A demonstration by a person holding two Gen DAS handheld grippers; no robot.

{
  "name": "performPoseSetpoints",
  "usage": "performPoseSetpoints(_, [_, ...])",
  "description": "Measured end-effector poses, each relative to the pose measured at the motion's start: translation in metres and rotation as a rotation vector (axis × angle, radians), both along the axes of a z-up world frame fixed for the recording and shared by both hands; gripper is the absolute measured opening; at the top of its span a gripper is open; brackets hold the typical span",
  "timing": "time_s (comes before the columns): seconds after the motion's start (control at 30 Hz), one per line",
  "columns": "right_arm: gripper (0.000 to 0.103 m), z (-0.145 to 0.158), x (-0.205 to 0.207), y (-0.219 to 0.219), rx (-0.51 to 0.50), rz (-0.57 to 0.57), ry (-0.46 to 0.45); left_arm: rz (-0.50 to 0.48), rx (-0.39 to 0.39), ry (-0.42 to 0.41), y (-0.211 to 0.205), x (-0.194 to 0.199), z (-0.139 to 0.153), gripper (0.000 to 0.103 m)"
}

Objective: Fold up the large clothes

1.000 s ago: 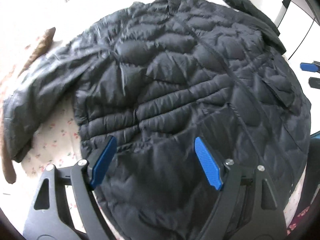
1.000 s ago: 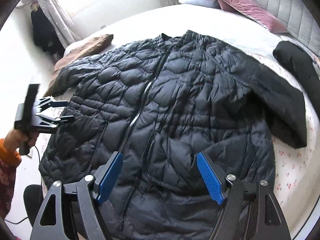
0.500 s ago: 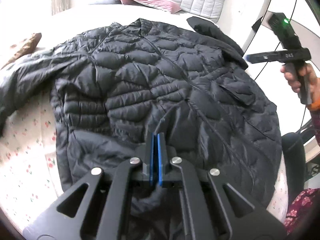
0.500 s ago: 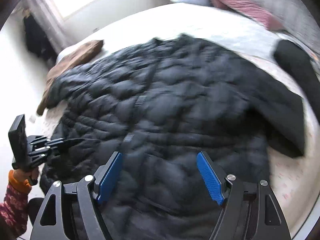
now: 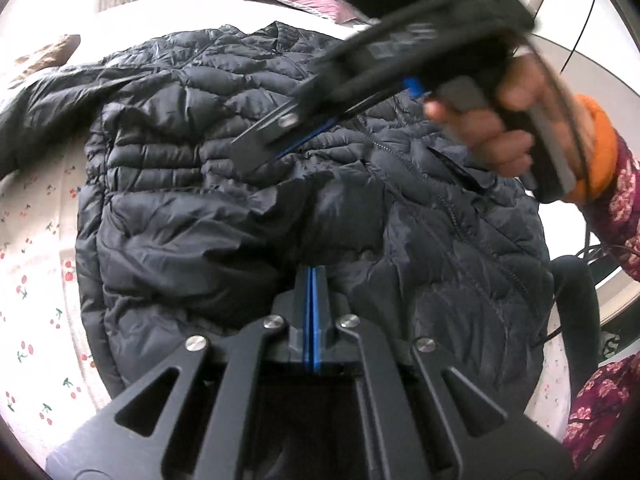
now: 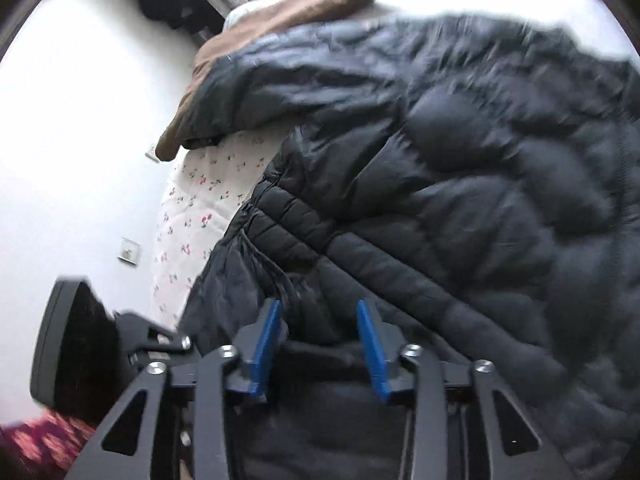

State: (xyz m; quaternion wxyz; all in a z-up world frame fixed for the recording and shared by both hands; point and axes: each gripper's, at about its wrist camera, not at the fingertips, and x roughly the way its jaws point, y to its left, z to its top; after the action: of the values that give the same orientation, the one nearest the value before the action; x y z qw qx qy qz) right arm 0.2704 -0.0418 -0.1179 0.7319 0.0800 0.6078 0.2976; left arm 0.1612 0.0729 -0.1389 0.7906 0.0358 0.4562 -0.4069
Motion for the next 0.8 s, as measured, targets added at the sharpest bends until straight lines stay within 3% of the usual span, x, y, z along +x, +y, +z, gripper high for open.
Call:
performPoseSetpoints(0.2, [0.029,-0.031,0.018,0.016,0.087,0.013,0.110,0.018,-0.027,0.025,0.009,0.002,-0.003,0.001])
performPoseSetpoints(0.27, [0.008,-0.036,0.017,0.026,0.101,0.047,0.122,0.020,-0.028,0.033,0.009,0.003,-0.004,0.001])
performPoseSetpoints(0.33, [0.004,-0.035,0.015,0.036,0.097,0.091,0.123,0.022,-0.021,0.037,0.009,0.003,-0.005,0.003])
performPoseSetpoints(0.43, [0.001,-0.014,0.010,0.042,0.074,0.096,0.029,0.025,-0.018,0.038,0.010,0.003,-0.006,0.007])
performPoseSetpoints(0.63, [0.000,0.071,0.015,0.036,0.147,0.073,-0.168,0.042,-0.035,0.076,0.012,0.008,-0.011,0.008])
performPoseSetpoints(0.73, [0.009,0.082,0.017,0.044,0.060,0.115,-0.193,0.049,-0.043,0.085,0.015,0.009,-0.010,0.008])
performPoseSetpoints(0.8, [0.038,0.060,0.017,0.052,-0.010,0.123,-0.126,0.060,-0.050,0.092,0.017,0.010,-0.009,0.015])
